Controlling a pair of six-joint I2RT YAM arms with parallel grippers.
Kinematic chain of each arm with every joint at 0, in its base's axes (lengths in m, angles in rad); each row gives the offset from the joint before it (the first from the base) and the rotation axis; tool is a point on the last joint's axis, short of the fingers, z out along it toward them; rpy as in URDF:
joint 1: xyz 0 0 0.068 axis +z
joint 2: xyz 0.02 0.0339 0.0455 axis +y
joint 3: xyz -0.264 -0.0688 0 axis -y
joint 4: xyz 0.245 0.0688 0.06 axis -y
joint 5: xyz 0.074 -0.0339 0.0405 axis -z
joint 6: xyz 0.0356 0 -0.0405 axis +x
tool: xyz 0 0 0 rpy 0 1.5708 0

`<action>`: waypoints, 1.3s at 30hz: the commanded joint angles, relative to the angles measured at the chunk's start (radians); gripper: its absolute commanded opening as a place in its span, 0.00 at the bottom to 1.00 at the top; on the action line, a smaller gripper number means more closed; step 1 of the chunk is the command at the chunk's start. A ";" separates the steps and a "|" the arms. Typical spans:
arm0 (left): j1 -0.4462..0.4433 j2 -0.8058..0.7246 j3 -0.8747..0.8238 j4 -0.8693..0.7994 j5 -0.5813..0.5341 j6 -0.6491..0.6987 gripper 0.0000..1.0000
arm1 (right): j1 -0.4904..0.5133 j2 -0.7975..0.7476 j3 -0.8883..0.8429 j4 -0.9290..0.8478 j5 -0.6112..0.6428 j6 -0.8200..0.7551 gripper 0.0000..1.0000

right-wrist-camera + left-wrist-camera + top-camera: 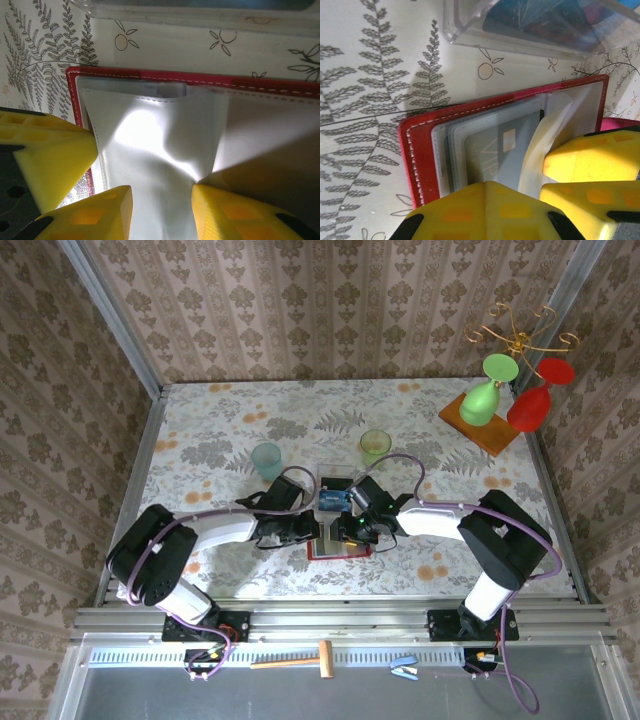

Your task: Take the credit cards out of the card holder

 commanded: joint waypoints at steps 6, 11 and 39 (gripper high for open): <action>-0.014 0.020 0.045 0.012 0.019 -0.014 0.08 | -0.011 -0.011 -0.027 -0.018 0.017 0.010 0.40; -0.019 0.025 0.053 0.012 0.023 -0.013 0.08 | -0.013 -0.019 -0.029 -0.016 0.016 0.011 0.40; -0.029 0.042 0.072 -0.019 0.009 -0.003 0.12 | -0.026 -0.025 -0.040 -0.004 0.009 0.010 0.39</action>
